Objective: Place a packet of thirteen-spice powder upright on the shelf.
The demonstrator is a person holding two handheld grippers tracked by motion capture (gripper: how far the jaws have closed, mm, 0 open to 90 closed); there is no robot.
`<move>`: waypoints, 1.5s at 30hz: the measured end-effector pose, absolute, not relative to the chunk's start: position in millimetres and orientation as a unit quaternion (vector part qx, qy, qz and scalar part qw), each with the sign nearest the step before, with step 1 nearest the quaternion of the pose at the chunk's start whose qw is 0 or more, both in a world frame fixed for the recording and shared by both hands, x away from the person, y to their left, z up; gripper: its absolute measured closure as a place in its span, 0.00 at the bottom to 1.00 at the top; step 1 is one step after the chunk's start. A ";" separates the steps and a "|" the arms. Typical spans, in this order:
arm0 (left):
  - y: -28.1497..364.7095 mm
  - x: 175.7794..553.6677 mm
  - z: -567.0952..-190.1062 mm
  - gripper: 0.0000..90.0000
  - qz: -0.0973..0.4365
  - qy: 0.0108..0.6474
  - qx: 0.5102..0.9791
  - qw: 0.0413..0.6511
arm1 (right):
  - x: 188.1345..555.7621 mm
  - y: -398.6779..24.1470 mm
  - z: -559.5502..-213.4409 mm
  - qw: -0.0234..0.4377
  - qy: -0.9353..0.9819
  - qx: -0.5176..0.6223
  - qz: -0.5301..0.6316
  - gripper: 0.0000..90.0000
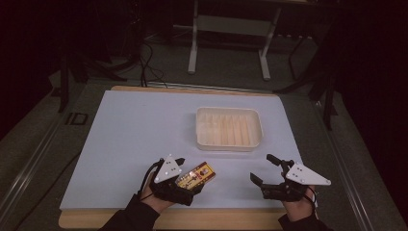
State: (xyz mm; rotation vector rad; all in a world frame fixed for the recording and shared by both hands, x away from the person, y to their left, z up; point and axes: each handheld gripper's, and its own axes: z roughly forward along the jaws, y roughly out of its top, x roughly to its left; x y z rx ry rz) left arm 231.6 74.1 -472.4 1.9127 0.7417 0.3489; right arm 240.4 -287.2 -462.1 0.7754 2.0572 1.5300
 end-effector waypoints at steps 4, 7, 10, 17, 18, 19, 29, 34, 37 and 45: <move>66.7 239.2 -480.9 0.03 0.143 0.308 0.799 0.496 | 240.5 -286.3 -462.7 0.225 0.750 0.280 0.555 0.14; 61.8 245.6 -489.1 0.03 0.140 0.310 0.805 0.486 | 240.7 -286.2 -463.1 0.223 0.752 0.278 0.555 0.14; 59.5 250.9 -496.6 0.03 0.139 0.315 0.812 0.472 | 240.9 -286.5 -463.3 0.220 0.753 0.276 0.556 0.14; 55.6 258.4 -512.0 0.03 0.131 0.330 0.825 0.440 | 240.9 -285.9 -463.6 0.214 0.754 0.276 0.556 0.14; 55.0 259.6 -514.1 0.03 0.126 0.333 0.826 0.437 | 241.0 -285.7 -463.9 0.213 0.755 0.276 0.556 0.15; 54.4 260.2 -515.9 0.03 0.128 0.336 0.826 0.434 | 241.0 -285.7 -463.9 0.213 0.755 0.276 0.556 0.15; 46.4 267.7 -525.5 0.06 0.118 0.326 0.856 0.383 | 241.8 -285.5 -465.4 0.206 0.757 0.277 0.555 0.15; 43.0 267.5 -530.7 0.11 0.116 0.330 0.863 0.365 | 242.4 -285.8 -465.8 0.206 0.757 0.277 0.555 0.15; 42.6 268.8 -533.2 0.15 0.115 0.332 0.869 0.347 | 242.5 -285.7 -466.0 0.205 0.756 0.277 0.556 0.15; 38.7 269.3 -538.5 0.21 0.114 0.333 0.882 0.313 | 242.7 -285.8 -466.2 0.204 0.757 0.278 0.555 0.15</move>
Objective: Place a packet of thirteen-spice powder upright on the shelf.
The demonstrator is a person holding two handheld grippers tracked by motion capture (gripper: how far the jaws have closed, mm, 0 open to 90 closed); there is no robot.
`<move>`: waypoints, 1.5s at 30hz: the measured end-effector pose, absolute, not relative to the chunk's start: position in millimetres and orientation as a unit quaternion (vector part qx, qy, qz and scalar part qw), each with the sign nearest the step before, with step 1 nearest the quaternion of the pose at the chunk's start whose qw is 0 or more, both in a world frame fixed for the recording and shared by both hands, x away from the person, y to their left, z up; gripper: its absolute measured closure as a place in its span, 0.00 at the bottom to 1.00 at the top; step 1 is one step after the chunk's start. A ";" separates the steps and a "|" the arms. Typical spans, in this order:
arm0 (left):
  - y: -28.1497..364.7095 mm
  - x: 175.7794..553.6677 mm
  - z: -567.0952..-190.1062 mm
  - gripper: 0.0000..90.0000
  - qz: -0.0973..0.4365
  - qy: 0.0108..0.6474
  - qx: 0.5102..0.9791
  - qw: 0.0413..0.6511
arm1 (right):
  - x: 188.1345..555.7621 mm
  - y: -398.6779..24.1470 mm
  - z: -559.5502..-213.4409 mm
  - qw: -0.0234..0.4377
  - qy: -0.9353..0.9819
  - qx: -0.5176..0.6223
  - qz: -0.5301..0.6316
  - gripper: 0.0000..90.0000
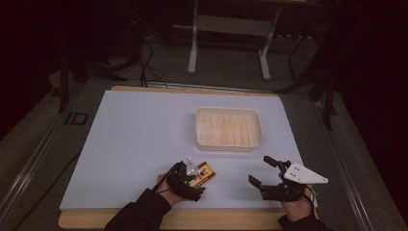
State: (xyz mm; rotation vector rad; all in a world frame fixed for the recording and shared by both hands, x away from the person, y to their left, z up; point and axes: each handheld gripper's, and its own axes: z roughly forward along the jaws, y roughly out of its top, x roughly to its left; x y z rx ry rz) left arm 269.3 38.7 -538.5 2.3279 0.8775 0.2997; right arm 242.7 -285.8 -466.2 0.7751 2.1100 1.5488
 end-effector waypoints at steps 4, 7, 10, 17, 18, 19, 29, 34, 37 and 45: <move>41.0 270.3 -536.3 0.35 0.117 0.339 0.880 0.312 | 242.8 -285.7 -466.3 0.204 0.758 0.278 0.554 0.15; 41.1 270.8 -535.5 0.36 0.116 0.338 0.881 0.310 | 242.6 -285.3 -466.4 0.204 0.758 0.279 0.553 0.15; 40.9 269.9 -534.9 0.37 0.121 0.337 0.881 0.308 | 242.6 -284.9 -466.3 0.205 0.759 0.277 0.553 0.15; 48.9 269.0 -521.0 0.37 0.144 0.348 0.860 0.343 | 242.9 -286.1 -466.0 0.205 0.757 0.277 0.555 0.15; 49.9 268.6 -519.3 0.37 0.143 0.346 0.857 0.353 | 242.9 -286.0 -466.0 0.205 0.757 0.277 0.555 0.15; 51.6 267.8 -516.4 0.37 0.143 0.344 0.854 0.363 | 242.7 -285.9 -465.9 0.206 0.758 0.277 0.554 0.15; 52.2 260.8 -507.9 0.37 0.139 0.325 0.840 0.413 | 242.6 -285.2 -466.4 0.205 0.758 0.277 0.553 0.15; 50.0 257.3 -506.2 0.37 0.138 0.314 0.835 0.430 | 242.4 -284.0 -466.0 0.208 0.758 0.264 0.558 0.15; 47.1 253.5 -503.6 0.37 0.136 0.307 0.830 0.446 | 239.4 -283.1 -461.0 0.211 0.752 0.271 0.562 0.15; 43.2 245.0 -495.3 0.37 0.152 0.290 0.810 0.487 | 236.1 -278.4 -450.0 0.201 0.747 0.289 0.564 0.16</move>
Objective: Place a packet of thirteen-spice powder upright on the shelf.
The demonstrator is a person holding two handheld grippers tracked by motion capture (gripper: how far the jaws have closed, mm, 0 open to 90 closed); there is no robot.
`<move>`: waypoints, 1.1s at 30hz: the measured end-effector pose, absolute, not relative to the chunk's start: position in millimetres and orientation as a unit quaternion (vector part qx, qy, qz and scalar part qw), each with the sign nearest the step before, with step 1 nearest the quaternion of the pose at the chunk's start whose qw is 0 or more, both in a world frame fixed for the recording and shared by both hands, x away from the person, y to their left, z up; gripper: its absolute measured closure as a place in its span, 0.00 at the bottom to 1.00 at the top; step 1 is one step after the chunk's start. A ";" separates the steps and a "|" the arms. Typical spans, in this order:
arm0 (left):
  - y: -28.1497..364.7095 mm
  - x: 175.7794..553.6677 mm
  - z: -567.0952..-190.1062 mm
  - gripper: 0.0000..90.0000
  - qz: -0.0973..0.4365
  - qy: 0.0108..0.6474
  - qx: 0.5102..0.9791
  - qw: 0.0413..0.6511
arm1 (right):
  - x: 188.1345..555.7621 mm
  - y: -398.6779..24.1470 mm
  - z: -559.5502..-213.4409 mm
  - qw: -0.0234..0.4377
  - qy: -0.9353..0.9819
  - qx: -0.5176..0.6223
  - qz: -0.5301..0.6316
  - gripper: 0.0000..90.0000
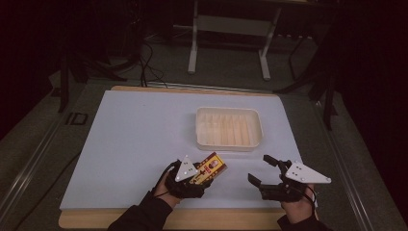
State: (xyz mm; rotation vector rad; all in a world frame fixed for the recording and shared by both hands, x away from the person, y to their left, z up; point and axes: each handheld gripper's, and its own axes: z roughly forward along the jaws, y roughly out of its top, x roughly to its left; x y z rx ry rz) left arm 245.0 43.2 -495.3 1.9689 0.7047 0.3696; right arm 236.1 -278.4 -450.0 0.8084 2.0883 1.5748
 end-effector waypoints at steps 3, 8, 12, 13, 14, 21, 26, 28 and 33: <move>43.2 243.2 -493.8 0.37 0.154 0.280 0.803 0.504 | 236.2 -275.2 -441.5 0.191 0.735 0.303 0.576 0.16; 44.9 240.9 -491.5 0.37 0.168 0.272 0.789 0.525 | 236.2 -273.4 -432.6 0.173 0.724 0.311 0.591 0.15; 48.3 240.8 -488.9 0.37 0.168 0.270 0.772 0.551 | 235.7 -262.5 -424.1 0.166 0.731 0.308 0.586 0.15; 49.3 240.4 -488.4 0.37 0.172 0.269 0.766 0.559 | 235.8 -260.1 -423.1 0.168 0.733 0.307 0.583 0.14; 50.1 239.9 -487.5 0.37 0.177 0.270 0.759 0.566 | 235.5 -256.7 -422.0 0.174 0.733 0.306 0.583 0.13; 49.7 236.9 -480.8 0.37 0.220 0.261 0.730 0.592 | 235.1 -233.6 -407.4 0.183 0.721 0.298 0.598 0.14; 45.7 237.0 -477.9 0.37 0.214 0.258 0.728 0.598 | 234.9 -225.5 -403.1 0.193 0.712 0.297 0.607 0.16; 42.3 236.5 -477.1 0.37 0.217 0.250 0.726 0.602 | 239.2 -216.5 -399.5 0.199 0.702 0.307 0.611 0.17; 39.0 236.7 -477.8 0.37 0.228 0.251 0.710 0.617 | 245.4 -209.7 -396.3 0.199 0.690 0.330 0.613 0.22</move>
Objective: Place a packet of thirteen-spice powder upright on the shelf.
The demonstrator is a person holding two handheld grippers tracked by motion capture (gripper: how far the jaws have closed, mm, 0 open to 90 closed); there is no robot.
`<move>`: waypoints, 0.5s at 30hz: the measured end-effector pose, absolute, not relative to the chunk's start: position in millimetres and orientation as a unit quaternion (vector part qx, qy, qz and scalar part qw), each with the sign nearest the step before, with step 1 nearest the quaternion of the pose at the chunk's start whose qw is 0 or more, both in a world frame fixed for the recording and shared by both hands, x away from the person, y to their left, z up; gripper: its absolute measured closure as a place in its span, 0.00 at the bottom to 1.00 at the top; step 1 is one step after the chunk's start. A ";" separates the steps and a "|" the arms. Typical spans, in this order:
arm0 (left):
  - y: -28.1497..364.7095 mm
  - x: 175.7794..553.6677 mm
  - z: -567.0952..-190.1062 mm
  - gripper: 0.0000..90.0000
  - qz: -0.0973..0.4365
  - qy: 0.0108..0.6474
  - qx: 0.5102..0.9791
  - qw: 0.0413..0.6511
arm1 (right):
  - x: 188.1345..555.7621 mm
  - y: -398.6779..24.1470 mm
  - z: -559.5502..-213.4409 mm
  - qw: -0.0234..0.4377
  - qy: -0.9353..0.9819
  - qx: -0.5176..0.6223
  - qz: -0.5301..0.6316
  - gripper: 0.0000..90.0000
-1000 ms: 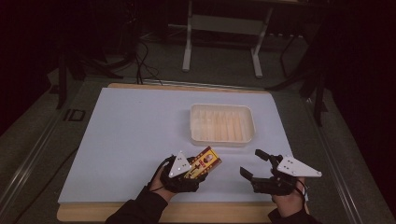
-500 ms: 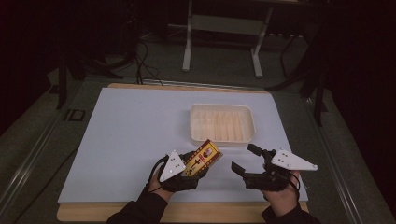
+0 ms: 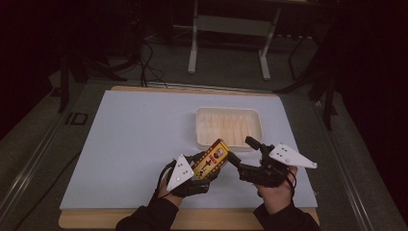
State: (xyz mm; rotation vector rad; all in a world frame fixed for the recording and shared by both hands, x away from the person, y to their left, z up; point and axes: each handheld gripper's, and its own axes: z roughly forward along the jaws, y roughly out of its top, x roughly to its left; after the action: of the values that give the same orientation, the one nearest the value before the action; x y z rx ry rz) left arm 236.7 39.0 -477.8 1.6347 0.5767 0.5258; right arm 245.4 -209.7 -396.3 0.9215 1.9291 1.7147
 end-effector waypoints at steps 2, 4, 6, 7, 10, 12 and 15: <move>37.6 236.7 -478.8 0.37 0.239 0.248 0.703 0.622 | 247.0 -205.7 -397.9 0.199 0.687 0.335 0.613 0.22; 36.9 236.6 -480.3 0.37 0.241 0.246 0.695 0.631 | 249.2 -201.4 -400.2 0.197 0.684 0.342 0.613 0.24; 36.6 235.3 -481.7 0.37 0.251 0.244 0.688 0.636 | 251.7 -197.7 -402.3 0.188 0.680 0.350 0.616 0.24; 36.7 235.1 -482.5 0.37 0.250 0.244 0.685 0.640 | 252.5 -196.2 -403.4 0.186 0.677 0.354 0.618 0.25; 37.2 235.0 -483.0 0.37 0.250 0.242 0.684 0.641 | 253.8 -192.8 -405.1 0.173 0.676 0.358 0.620 0.26; 37.7 235.0 -485.0 0.37 0.241 0.241 0.679 0.650 | 254.3 -185.8 -408.9 0.163 0.681 0.358 0.618 0.27; 37.3 234.0 -486.0 0.37 0.245 0.240 0.676 0.652 | 254.6 -181.1 -413.2 0.152 0.682 0.362 0.617 0.33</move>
State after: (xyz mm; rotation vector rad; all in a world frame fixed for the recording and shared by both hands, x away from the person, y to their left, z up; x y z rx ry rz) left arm 234.0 37.3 -486.0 1.5343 0.5437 0.5562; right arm 254.6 -181.1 -413.2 1.0398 1.9577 1.7711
